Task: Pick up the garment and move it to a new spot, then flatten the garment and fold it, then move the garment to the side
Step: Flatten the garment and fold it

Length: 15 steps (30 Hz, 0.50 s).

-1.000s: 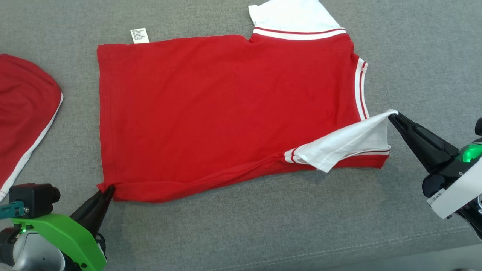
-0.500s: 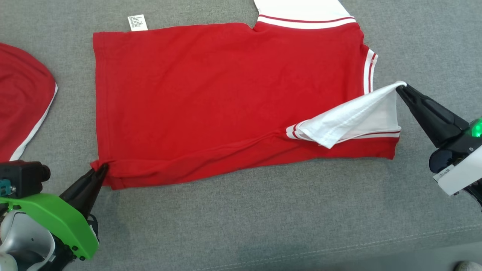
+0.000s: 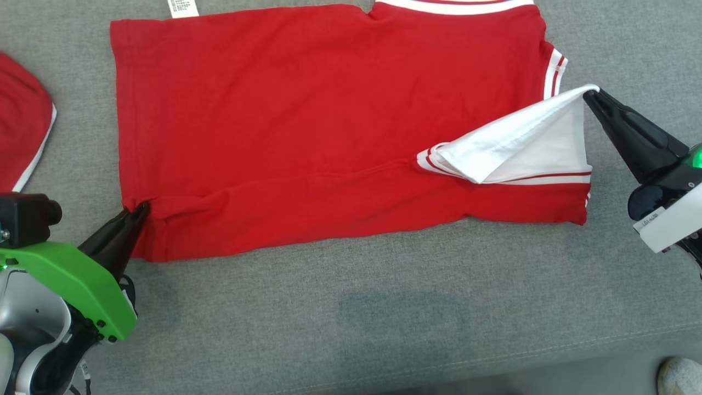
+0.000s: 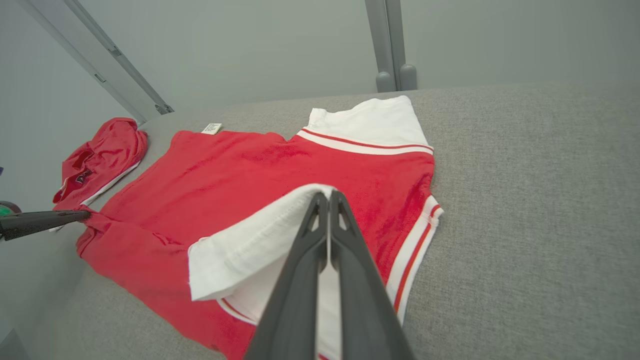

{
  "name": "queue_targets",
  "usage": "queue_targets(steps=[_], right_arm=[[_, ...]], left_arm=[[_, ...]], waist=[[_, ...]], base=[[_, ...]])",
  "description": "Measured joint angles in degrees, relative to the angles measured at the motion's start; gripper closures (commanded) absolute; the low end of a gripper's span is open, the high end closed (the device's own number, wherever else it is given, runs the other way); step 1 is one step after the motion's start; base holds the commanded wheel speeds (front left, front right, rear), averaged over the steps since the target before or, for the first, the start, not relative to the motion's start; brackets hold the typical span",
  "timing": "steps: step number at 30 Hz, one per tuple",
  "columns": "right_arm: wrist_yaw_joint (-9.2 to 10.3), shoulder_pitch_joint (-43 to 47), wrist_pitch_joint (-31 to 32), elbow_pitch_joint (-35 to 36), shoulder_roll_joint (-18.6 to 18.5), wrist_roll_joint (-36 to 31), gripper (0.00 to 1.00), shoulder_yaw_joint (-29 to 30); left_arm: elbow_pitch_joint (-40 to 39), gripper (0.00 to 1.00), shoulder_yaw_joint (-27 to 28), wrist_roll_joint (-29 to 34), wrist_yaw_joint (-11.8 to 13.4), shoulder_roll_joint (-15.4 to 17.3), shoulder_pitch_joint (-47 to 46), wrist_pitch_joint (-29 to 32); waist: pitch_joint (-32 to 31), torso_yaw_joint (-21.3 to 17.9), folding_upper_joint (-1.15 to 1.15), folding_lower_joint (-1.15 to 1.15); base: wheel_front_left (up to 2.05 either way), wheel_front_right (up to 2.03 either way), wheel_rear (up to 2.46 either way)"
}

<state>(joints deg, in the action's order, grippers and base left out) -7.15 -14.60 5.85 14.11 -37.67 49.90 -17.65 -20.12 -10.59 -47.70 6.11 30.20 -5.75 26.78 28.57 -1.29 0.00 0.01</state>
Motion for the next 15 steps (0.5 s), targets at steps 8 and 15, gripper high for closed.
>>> queue_targets(steps=[8,15], right_arm=[[0.00,-1.38,0.00,-3.02,1.23,-0.23,1.00,-1.65],[0.00,-2.10,-0.09,-5.25,1.70,-0.58,1.00,-3.09]], left_arm=[[3.27,1.00,-1.41,0.09,0.02,-0.36,-2.55,0.99],[5.37,1.00,-1.90,0.67,0.02,-0.75,-5.24,0.99]], waist=[[1.28,-0.71,0.00,0.00],[1.54,-0.88,0.00,0.00]], base=[[0.00,0.00,0.00],[0.00,0.00,0.00]])
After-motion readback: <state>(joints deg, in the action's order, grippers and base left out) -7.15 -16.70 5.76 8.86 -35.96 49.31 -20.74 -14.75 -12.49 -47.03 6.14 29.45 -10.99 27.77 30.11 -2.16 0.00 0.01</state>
